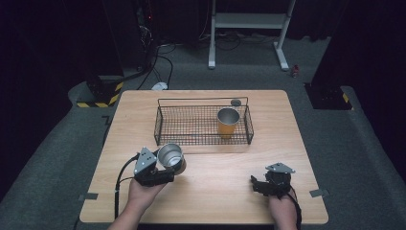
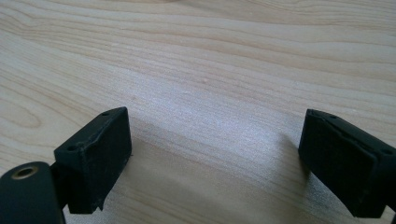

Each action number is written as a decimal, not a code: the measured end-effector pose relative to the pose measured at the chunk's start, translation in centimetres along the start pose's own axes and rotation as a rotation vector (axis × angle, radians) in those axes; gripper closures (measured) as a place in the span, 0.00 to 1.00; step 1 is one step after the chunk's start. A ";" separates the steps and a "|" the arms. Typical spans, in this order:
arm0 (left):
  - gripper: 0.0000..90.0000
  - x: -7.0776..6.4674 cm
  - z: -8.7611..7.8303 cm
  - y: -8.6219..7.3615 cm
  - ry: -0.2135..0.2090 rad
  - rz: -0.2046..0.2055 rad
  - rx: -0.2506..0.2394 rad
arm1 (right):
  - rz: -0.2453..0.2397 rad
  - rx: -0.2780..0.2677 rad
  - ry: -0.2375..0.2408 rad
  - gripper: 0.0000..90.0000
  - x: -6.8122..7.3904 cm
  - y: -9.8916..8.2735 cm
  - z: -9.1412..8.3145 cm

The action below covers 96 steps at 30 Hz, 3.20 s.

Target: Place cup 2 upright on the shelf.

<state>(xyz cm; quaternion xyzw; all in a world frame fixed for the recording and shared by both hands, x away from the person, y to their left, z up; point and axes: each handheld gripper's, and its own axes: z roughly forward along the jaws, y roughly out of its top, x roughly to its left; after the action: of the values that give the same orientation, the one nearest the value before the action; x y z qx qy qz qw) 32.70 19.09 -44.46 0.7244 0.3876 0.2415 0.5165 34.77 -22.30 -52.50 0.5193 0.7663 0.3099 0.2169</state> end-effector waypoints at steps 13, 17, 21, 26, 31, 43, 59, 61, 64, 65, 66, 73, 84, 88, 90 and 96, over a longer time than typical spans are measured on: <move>0.21 0.3 1.4 2.0 0.000 0.012 -0.020 | -0.001 0.002 0.002 0.10 0.0 0.0 0.0; 0.21 0.5 1.9 2.4 0.012 0.016 -0.024 | -0.002 0.002 0.002 0.10 0.0 0.0 0.0; 0.21 1.0 2.4 2.7 0.014 0.000 -0.024 | -0.001 0.002 0.002 0.10 0.0 0.0 0.0; 0.21 1.4 2.8 3.2 0.025 0.004 -0.019 | -0.001 0.003 0.003 0.10 0.1 0.0 -0.1; 0.21 1.7 3.2 3.8 0.042 0.016 -0.024 | -0.002 0.003 0.003 0.10 0.1 0.0 -0.1; 0.21 2.5 4.3 5.3 0.047 0.008 -0.004 | -0.004 0.002 0.004 0.10 0.1 -0.1 -0.1; 0.21 3.3 6.1 7.1 0.069 0.024 0.005 | -0.010 0.000 0.004 0.10 0.0 -0.1 -0.1; 0.21 3.4 6.4 7.2 0.073 0.025 0.001 | -0.010 0.001 0.005 0.10 0.0 -0.1 -0.1; 0.21 3.6 6.9 7.4 0.075 0.023 0.008 | -0.010 0.001 0.006 0.10 0.0 -0.1 -0.1; 0.21 3.6 7.1 7.4 0.076 0.024 0.009 | -0.011 0.001 0.007 0.10 0.0 -0.1 -0.1; 0.21 3.7 7.3 7.5 0.077 0.027 0.009 | -0.012 0.001 0.007 0.10 0.0 -0.1 -0.1; 0.21 4.2 8.9 7.6 0.079 0.028 0.014 | -0.010 0.002 0.008 0.10 0.1 -0.1 -0.1; 0.21 4.7 10.5 8.3 0.090 0.011 0.016 | -0.015 0.001 0.009 0.10 0.0 -0.1 -0.1; 0.21 5.1 11.3 8.1 0.098 -0.001 0.030 | -0.016 0.001 0.010 0.10 0.0 -0.1 -0.1; 0.21 5.2 11.7 7.9 0.101 -0.008 0.038 | -0.016 0.001 0.010 0.10 0.0 -0.1 -0.1; 0.21 5.6 12.9 7.3 0.113 -0.028 0.068 | -0.016 0.001 0.010 0.10 0.0 -0.1 -0.1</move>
<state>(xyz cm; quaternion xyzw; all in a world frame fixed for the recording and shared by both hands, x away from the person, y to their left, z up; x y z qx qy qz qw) 47.92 15.15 -42.47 0.7213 0.4341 0.2614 0.4721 34.62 -22.33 -52.49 0.5116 0.7717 0.3106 0.2153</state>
